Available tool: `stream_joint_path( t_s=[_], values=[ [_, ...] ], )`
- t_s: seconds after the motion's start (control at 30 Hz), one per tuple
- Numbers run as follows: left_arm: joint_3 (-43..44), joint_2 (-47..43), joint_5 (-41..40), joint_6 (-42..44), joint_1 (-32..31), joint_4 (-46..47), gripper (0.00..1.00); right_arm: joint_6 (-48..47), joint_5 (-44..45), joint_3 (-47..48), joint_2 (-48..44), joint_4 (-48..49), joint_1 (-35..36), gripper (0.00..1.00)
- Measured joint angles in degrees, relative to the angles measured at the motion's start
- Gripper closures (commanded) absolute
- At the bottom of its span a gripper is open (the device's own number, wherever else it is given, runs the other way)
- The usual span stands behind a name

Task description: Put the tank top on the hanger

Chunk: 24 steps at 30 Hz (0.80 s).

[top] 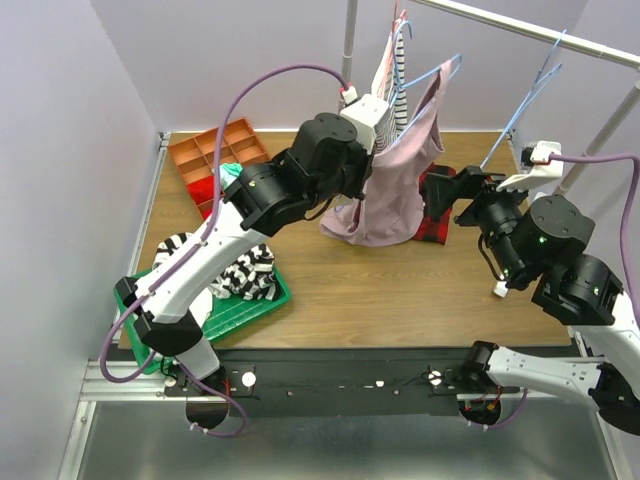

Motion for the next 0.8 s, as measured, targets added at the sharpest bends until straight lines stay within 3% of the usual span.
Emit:
stream_joint_path(
  t_s=[0.27, 0.43, 0.6, 0.8],
  values=[
    [-6.5, 1.3, -0.7, -4.2, -0.6, -2.0, 1.00, 3.7, -0.4, -5.9, -1.7, -0.6, 0.0, 0.00],
    [-4.9, 4.6, -1.3, -5.4, -0.8, -2.6, 1.00, 9.5, -4.7, -18.1, -2.8, 0.5, 0.0, 0.01],
    [1.9, 9.8, -2.8, -5.7, -1.1, -3.6, 1.00, 15.3, -10.1, -30.2, -1.0, 2.2, 0.0, 0.01],
    [14.0, 15.9, -5.9, -4.3, -1.3, -4.7, 1.00, 20.0, -13.6, -38.0, -0.1, 5.7, 0.0, 0.01]
  ],
)
